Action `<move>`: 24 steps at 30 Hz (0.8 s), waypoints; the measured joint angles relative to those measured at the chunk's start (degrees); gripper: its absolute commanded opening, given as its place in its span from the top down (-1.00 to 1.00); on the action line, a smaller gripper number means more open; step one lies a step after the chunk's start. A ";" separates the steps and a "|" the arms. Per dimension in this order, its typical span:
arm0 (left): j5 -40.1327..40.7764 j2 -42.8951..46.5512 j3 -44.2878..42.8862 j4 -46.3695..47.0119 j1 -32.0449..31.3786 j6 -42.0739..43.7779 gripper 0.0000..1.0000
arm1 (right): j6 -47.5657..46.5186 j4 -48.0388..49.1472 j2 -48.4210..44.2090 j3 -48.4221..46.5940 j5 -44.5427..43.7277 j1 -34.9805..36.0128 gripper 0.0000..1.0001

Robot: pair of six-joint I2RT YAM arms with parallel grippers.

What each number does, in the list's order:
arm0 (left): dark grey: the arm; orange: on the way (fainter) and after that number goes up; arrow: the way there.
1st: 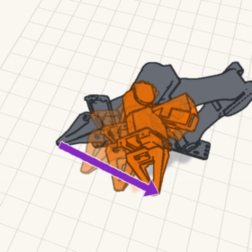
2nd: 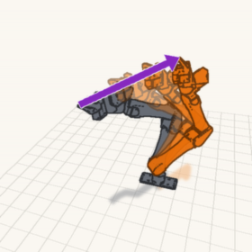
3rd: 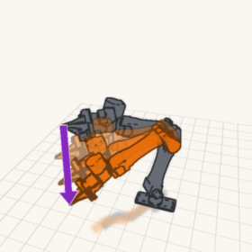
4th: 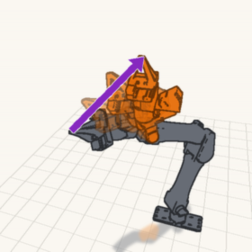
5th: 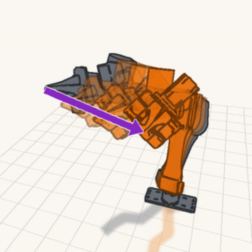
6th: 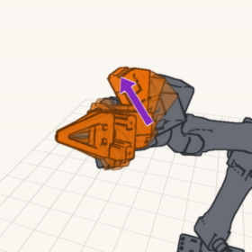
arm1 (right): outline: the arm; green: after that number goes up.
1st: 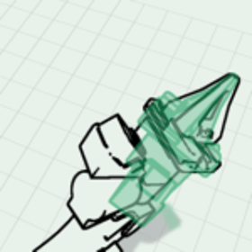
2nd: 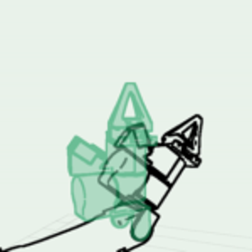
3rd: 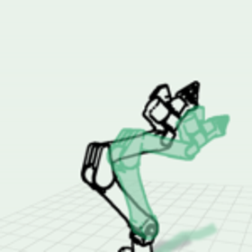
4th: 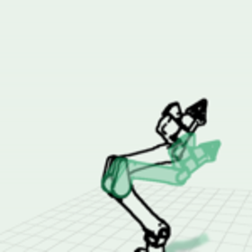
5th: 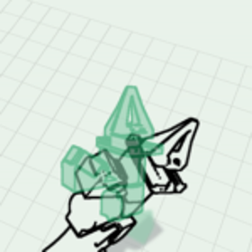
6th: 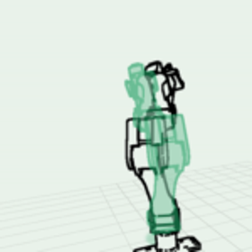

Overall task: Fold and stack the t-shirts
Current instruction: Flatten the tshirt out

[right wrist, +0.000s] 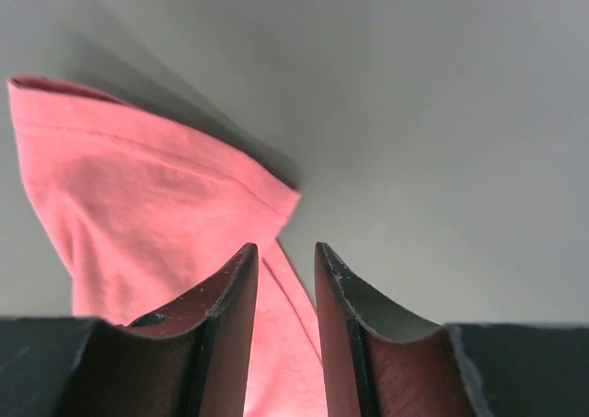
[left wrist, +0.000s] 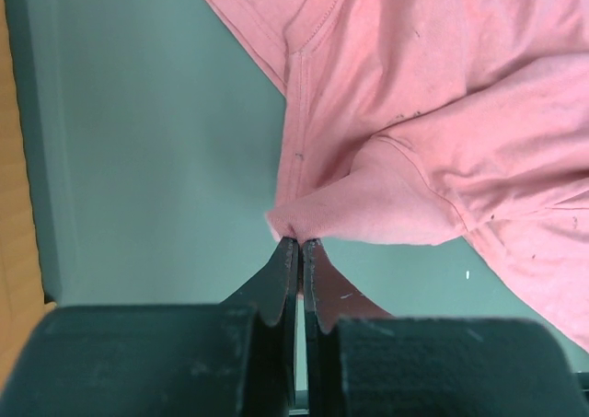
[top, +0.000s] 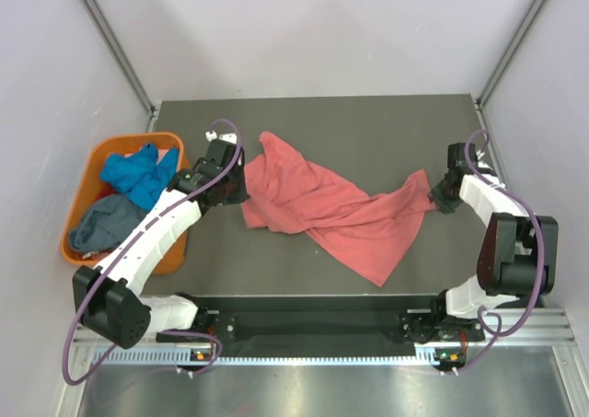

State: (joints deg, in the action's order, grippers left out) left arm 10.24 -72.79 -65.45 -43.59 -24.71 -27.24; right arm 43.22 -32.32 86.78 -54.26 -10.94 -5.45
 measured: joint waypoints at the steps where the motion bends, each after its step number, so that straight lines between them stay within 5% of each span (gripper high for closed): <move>1: -0.09 0.11 0.13 -0.02 0.00 0.00 1.00 | 0.44 0.59 0.28 0.00 0.17 -0.04 0.35; 20: -0.85 0.70 1.18 -0.02 0.00 0.02 1.00 | 4.00 7.23 6.40 1.42 2.47 -0.24 0.34; 24: -1.07 0.70 1.18 0.00 0.00 0.02 1.00 | 3.93 8.00 6.40 1.75 2.12 -0.24 0.60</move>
State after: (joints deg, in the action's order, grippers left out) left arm 9.17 -72.10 -64.27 -43.59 -24.71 -27.22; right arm 47.16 -24.32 93.19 -52.51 -8.82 -5.69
